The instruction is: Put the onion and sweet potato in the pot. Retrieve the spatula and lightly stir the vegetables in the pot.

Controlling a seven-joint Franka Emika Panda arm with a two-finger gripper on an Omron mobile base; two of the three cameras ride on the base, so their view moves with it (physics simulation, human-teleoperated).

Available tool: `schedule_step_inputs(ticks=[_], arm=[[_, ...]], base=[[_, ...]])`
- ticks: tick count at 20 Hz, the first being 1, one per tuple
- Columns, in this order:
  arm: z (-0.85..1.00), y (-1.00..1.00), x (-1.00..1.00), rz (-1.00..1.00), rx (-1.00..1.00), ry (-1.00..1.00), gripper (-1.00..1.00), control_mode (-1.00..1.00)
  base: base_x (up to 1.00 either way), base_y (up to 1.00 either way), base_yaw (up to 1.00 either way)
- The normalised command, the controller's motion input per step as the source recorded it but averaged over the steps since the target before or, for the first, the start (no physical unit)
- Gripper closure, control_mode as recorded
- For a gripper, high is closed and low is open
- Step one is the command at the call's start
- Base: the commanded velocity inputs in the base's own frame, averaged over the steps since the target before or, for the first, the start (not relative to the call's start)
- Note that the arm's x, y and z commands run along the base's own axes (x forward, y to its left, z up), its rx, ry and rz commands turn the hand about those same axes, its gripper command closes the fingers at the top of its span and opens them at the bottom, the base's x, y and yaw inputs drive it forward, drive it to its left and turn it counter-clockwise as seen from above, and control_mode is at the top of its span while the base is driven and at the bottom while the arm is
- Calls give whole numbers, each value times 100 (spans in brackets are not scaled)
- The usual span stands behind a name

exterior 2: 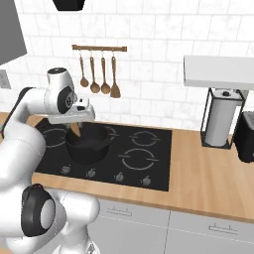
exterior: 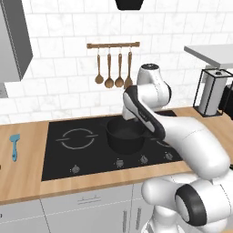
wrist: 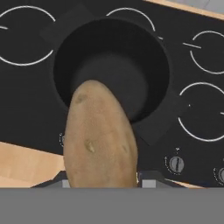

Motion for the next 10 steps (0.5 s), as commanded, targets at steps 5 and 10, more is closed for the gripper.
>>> schedule_step_inputs(ticks=[5,10], arm=[[-49,17,39,0,0,0,100,-100],[-42,2,30,-2,0,0,100,-100]], base=[[0,0,0],[0,0,0]])
